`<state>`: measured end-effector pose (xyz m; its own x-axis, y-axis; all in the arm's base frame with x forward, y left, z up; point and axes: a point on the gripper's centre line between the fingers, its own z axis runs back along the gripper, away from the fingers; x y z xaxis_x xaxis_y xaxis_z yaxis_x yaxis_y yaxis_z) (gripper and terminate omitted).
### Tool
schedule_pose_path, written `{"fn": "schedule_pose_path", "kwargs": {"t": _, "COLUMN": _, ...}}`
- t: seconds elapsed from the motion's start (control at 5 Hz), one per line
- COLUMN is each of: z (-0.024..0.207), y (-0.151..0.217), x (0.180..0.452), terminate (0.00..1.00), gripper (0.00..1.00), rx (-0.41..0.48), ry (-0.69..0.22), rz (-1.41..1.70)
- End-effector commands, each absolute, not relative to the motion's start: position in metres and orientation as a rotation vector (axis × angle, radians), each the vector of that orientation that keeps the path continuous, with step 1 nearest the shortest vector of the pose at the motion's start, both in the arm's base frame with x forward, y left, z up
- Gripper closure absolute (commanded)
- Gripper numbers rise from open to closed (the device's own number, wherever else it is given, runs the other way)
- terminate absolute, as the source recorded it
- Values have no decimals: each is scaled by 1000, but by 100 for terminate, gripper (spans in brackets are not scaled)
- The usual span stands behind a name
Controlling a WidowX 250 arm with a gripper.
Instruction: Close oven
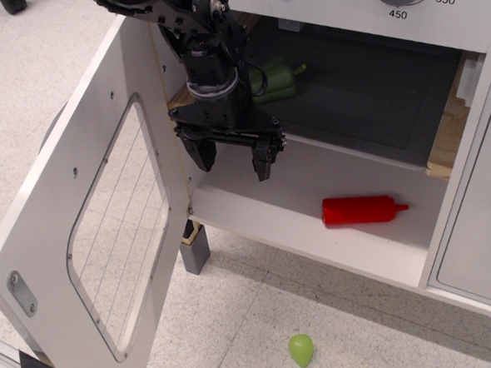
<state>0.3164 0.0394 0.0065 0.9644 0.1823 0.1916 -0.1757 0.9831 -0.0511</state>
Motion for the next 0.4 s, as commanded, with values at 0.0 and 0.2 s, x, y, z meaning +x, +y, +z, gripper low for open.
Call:
{"fn": "schedule_pose_path", "kwargs": {"t": 0.0, "z": 7, "y": 39, "x": 316, "terminate": 0, "gripper": 0, "rx": -34, "ry": -197, "rz": 181}}
{"fn": "schedule_pose_path", "kwargs": {"t": 0.2, "z": 49, "y": 31, "x": 294, "terminate": 0, "gripper": 0, "rx": -100, "ry": -160, "rz": 168}}
